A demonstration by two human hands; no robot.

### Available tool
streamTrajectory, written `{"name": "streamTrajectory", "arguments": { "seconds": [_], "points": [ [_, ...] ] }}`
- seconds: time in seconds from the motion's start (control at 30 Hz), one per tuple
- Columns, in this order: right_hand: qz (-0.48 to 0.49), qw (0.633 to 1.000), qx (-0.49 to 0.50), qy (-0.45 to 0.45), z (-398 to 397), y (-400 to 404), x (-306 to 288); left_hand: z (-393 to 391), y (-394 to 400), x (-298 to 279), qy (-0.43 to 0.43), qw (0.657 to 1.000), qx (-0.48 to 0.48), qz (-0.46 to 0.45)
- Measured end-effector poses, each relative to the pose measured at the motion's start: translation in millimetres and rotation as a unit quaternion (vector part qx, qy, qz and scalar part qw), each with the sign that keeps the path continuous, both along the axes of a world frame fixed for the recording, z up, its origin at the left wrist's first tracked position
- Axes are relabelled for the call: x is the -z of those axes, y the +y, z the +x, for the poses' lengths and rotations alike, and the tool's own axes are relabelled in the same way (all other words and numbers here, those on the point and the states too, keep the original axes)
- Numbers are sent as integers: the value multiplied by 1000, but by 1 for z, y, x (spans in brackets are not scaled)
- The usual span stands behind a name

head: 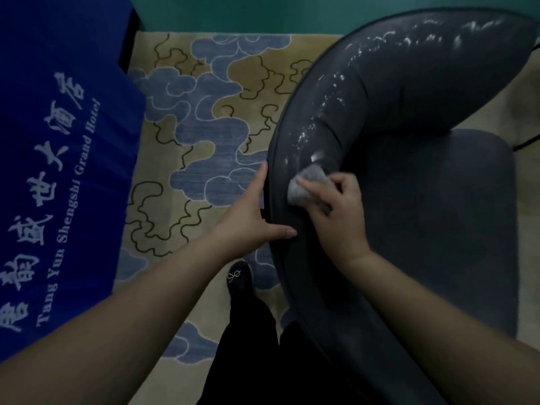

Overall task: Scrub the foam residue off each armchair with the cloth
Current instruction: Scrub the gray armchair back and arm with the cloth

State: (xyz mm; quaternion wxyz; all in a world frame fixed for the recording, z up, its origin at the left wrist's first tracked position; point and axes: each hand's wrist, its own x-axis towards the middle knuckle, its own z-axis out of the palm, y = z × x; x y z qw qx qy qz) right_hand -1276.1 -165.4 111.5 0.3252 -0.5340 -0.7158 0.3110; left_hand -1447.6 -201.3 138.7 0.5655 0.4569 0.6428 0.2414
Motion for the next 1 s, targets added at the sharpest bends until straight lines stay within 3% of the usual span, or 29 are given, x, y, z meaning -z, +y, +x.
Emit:
{"name": "streamTrajectory", "arguments": {
  "seconds": [0.13,0.33,0.47,0.57,0.77,0.9,1.0],
  "points": [
    [-18,996,86,29,-32,54,-7,-10,16,0,-15,999,38,-1],
    [-18,993,103,52,-23,-15,-7,-28,43,-1,-31,995,98,-7],
    [-5,990,139,24,-36,39,-6,-32,52,3,-38,993,112,-8],
    [-38,978,191,71,-45,68,-9,-34,59,4,-36,992,123,-6],
    [-12,990,129,48,-36,-15,-5,-38,64,5,-60,989,136,-13],
    [3,988,152,20,-43,40,-7,-39,65,9,-73,988,136,-23],
    [-34,974,217,56,-52,88,-12,-39,66,9,-56,989,136,-26]
  ]
}}
